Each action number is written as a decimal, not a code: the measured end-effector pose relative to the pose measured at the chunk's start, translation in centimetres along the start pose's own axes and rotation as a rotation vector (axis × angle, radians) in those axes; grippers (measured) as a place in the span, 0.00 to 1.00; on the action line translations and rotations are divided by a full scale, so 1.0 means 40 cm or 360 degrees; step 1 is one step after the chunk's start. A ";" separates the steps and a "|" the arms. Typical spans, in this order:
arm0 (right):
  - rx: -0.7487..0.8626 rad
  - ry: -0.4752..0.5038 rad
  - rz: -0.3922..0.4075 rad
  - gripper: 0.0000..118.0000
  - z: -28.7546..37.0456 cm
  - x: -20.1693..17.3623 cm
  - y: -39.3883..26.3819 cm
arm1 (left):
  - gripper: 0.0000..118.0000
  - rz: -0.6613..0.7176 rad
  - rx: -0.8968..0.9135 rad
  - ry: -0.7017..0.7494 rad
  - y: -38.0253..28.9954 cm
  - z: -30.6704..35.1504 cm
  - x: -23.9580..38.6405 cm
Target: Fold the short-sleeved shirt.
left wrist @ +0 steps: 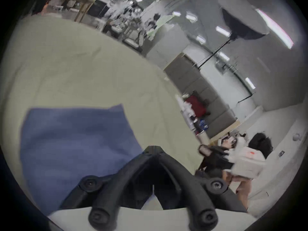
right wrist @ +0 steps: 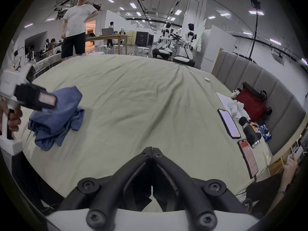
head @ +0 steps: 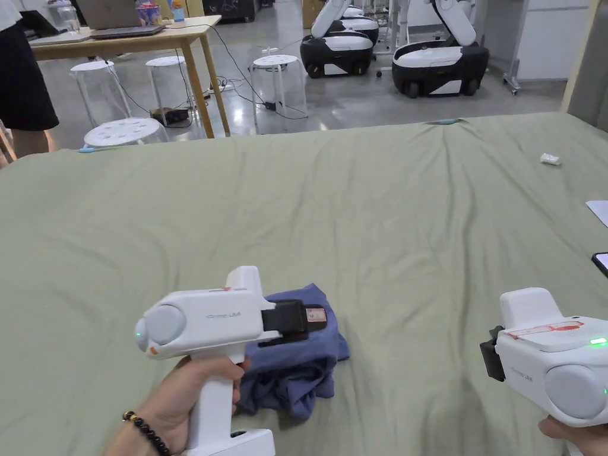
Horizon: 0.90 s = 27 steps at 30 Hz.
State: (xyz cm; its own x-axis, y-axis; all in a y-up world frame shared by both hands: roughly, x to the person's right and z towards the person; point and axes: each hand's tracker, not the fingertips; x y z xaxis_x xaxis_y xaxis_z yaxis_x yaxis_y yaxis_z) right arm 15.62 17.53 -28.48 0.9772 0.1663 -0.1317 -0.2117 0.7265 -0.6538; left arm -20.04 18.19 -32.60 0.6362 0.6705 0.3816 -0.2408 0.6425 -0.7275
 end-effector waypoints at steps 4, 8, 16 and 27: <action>0.0026 0.0147 0.0031 0.00 0.008 -0.048 0.047 | 0.00 0.0019 0.0134 0.0054 0.043 0.124 -0.062; 0.0063 0.0307 0.0081 0.00 -0.021 -0.145 0.122 | 0.00 0.0091 0.0183 0.0185 0.050 0.207 -0.132; 0.0080 0.0554 0.0128 0.00 -0.077 -0.370 0.240 | 0.00 0.0219 0.0230 0.0316 0.005 0.277 -0.213; -0.0224 0.0608 0.0207 0.00 -0.234 -0.455 0.193 | 0.09 0.0259 0.0162 0.0322 0.003 0.276 -0.278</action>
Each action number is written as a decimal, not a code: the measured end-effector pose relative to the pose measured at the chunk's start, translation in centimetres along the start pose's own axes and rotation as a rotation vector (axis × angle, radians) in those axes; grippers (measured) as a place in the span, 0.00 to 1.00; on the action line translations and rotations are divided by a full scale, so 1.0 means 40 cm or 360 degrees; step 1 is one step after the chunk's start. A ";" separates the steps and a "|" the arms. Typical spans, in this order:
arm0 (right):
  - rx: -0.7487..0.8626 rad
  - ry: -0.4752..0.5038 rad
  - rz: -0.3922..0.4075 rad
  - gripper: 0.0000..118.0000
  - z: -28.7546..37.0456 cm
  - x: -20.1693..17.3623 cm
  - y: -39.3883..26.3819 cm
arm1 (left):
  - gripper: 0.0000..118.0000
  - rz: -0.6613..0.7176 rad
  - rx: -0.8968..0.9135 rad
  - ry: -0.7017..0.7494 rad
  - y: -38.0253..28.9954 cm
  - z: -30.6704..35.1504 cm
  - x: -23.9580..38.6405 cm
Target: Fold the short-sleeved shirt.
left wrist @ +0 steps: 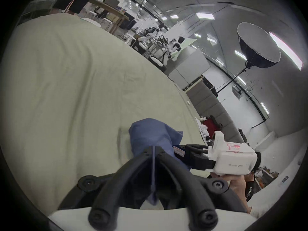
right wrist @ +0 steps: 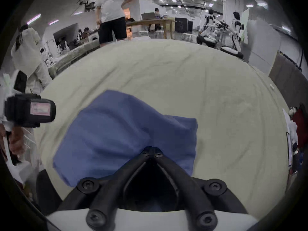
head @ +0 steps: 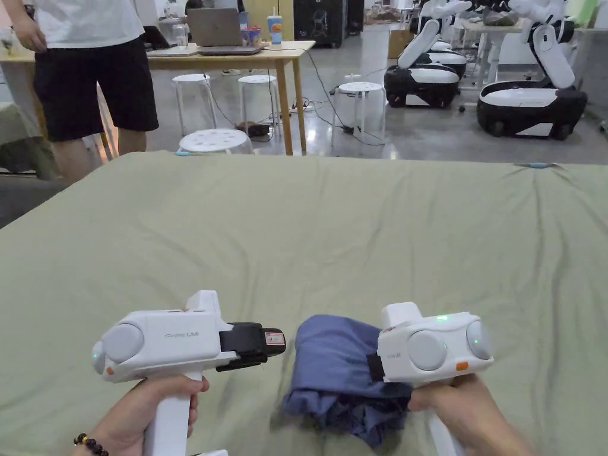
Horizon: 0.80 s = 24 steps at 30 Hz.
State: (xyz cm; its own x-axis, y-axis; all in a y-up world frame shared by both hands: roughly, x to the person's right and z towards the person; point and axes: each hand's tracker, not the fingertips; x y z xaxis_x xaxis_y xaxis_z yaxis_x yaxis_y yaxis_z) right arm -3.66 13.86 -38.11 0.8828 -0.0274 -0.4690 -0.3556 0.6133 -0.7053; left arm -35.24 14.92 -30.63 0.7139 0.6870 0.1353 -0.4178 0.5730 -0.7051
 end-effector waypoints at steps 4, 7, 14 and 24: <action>0.0009 0.0001 0.0003 0.00 0.018 -0.004 0.009 | 0.46 0.0011 -0.0061 -0.0010 -0.002 -0.020 0.001; 0.0011 -0.0014 0.0022 0.00 0.015 -0.011 0.004 | 0.84 0.0060 -0.0029 -0.0066 -0.017 -0.019 0.011; 0.0019 -0.0012 0.0011 0.00 0.017 -0.010 0.003 | 0.90 0.0139 -0.0159 -0.0093 -0.018 -0.104 -0.002; 0.0027 -0.0018 0.0007 0.00 0.024 -0.002 -0.010 | 0.37 0.0026 -0.0199 -0.0049 -0.030 -0.202 0.049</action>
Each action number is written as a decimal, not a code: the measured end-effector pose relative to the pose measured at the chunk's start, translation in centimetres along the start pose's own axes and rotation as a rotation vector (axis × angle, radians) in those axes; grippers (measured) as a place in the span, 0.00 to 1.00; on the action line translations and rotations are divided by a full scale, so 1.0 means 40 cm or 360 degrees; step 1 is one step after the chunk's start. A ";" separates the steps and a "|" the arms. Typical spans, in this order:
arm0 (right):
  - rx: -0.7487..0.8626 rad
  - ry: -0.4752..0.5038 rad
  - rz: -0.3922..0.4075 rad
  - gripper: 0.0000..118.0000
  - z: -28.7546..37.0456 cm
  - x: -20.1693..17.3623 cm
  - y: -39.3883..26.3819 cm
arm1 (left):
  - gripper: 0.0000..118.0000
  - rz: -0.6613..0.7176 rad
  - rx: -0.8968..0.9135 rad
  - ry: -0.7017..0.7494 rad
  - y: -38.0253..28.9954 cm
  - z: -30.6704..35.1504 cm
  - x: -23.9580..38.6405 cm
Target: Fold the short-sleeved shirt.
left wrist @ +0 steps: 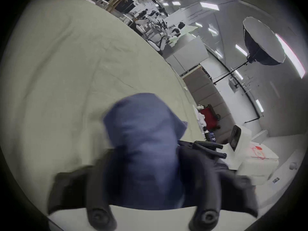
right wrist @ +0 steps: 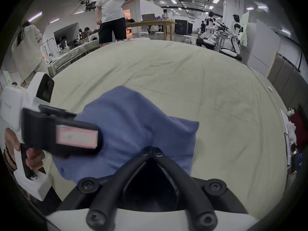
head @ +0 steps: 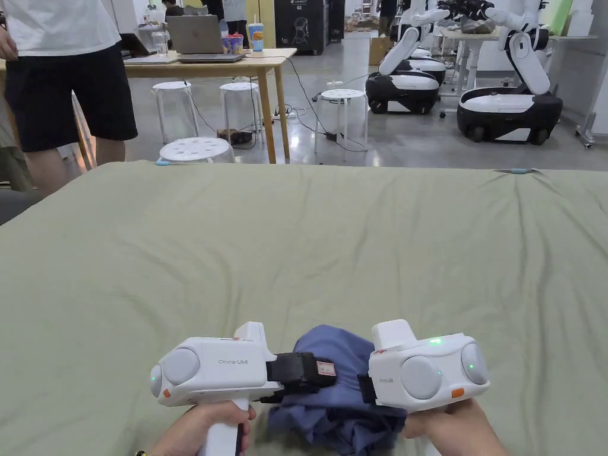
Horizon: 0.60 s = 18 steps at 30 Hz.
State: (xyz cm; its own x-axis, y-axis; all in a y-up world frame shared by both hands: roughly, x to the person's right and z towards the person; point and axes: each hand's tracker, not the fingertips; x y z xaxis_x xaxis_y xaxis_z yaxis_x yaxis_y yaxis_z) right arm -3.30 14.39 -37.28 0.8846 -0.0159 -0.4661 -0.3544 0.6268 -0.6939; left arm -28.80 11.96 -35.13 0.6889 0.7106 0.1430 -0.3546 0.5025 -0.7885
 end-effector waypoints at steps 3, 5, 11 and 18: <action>0.0013 0.0010 -0.0001 0.00 -0.002 -0.002 -0.003 | 0.33 0.0029 -0.0034 -0.0069 0.001 0.009 -0.014; 0.0029 0.0001 0.0001 0.00 0.002 -0.012 -0.003 | 0.31 -0.0009 -0.0035 -0.0060 0.002 0.015 -0.011; 0.0179 -0.0018 0.0010 0.00 0.023 -0.063 0.018 | 0.28 -0.0019 -0.0054 -0.0082 0.034 0.052 -0.052; 0.0335 0.0020 0.0129 0.00 0.045 -0.186 0.117 | 0.28 -0.0100 -0.0009 -0.0032 0.090 0.185 -0.123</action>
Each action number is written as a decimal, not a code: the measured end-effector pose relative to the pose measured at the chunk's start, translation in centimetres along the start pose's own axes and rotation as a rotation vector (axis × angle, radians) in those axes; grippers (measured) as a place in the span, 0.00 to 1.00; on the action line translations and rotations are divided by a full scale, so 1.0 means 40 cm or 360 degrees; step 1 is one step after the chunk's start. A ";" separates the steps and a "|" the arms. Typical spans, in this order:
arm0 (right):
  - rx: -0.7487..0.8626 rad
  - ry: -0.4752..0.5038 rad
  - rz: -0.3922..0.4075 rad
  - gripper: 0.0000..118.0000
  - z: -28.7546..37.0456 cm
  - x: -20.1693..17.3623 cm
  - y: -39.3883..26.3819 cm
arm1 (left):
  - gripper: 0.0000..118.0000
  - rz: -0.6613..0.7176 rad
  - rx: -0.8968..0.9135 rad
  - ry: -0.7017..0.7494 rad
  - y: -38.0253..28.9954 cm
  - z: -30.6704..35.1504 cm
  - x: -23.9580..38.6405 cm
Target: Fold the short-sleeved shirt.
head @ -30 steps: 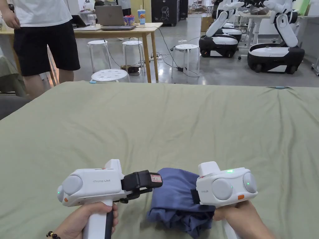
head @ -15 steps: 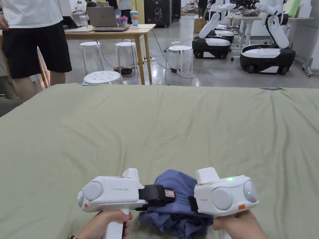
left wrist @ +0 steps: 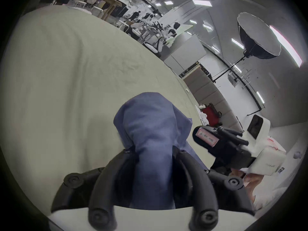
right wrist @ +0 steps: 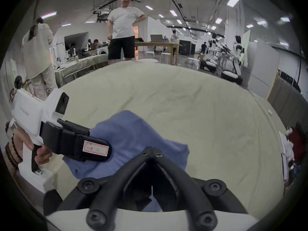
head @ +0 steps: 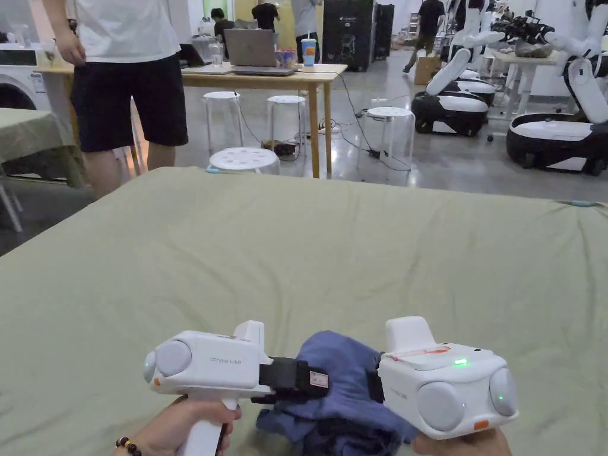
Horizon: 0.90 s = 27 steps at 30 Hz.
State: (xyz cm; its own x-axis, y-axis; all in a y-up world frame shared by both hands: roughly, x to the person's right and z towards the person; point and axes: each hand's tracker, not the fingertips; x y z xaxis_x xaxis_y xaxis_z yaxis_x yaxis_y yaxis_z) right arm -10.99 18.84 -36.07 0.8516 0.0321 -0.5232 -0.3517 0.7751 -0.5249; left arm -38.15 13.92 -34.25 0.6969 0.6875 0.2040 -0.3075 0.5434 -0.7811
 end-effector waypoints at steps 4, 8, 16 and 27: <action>0.0054 0.0054 0.0064 0.00 -0.021 -0.092 0.065 | 0.28 -0.0048 0.0016 0.0077 0.060 0.124 -0.110; 0.0099 0.0083 0.0158 0.00 -0.081 -0.221 0.112 | 0.28 -0.0024 0.0071 0.0190 0.105 0.268 -0.232; 0.0068 0.0200 0.0277 0.00 -0.294 -0.477 0.170 | 0.28 0.0043 0.0171 0.0371 0.115 0.519 -0.420; 0.0036 0.0253 0.0289 0.00 -0.299 -0.533 0.183 | 0.80 0.0056 0.0233 0.0414 0.124 0.562 -0.543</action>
State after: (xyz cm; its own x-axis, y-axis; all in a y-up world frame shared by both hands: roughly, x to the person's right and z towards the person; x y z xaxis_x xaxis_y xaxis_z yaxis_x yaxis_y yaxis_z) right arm -36.36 16.30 -36.80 0.7026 0.0742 -0.7077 -0.4835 0.7795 -0.3983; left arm -69.38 12.50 -29.31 0.8210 0.5710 0.0059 -0.4111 0.5983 -0.6878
